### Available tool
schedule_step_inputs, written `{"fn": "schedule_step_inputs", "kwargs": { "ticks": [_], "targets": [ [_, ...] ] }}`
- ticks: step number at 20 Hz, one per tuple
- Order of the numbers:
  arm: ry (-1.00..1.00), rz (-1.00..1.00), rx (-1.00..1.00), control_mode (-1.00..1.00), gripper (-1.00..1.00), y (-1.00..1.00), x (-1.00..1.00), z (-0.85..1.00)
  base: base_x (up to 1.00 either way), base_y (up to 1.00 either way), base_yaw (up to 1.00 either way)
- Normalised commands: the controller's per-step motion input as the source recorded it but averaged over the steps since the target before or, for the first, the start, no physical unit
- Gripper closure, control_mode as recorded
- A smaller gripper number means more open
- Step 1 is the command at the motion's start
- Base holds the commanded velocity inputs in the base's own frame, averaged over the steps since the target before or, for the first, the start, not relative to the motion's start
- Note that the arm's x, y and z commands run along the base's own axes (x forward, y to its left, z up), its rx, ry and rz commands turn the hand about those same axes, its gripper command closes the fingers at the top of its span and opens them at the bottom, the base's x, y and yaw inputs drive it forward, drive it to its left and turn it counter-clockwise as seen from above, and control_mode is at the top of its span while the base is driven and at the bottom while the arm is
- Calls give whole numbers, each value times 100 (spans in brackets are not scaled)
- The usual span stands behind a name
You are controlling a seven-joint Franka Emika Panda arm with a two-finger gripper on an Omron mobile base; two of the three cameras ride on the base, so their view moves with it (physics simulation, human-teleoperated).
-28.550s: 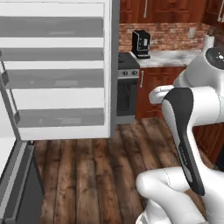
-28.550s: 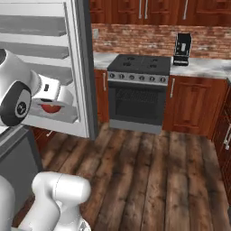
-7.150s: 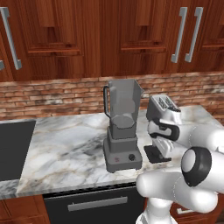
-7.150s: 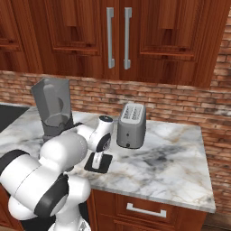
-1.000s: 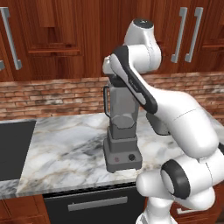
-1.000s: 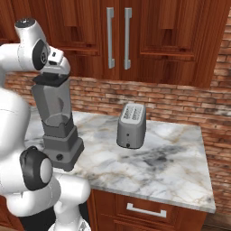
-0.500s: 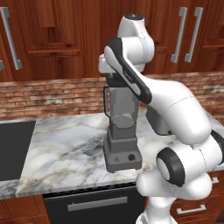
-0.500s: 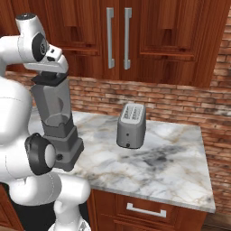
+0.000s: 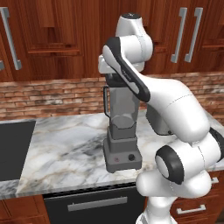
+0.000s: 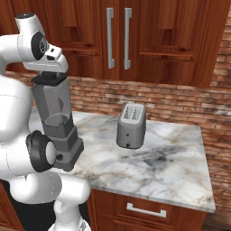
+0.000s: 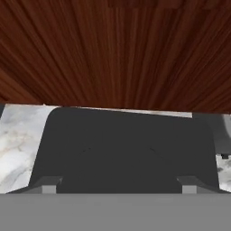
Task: Grab the lime and onion from the fridge, place them in the blender, close the lid, and turn on the blender to create a marinade.
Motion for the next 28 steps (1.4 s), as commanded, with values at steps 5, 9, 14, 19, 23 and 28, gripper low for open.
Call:
{"fn": "schedule_step_inputs", "kwargs": {
  "ticks": [5,9,14,19,23,28],
  "targets": [
    [-1,4,0,-100,100,0,-31,-59,0,0,0],
    [-1,1,0,-100,100,0,-2,-4,0,0,0],
    [0,0,0,-100,100,0,-12,-1,0,0,0],
    [0,0,0,-100,100,0,-37,-1,0,0,0],
    [0,0,0,-100,100,0,-7,0,0,0,0],
    [0,0,0,-100,100,0,0,0,0,0,0]
  ]
}}
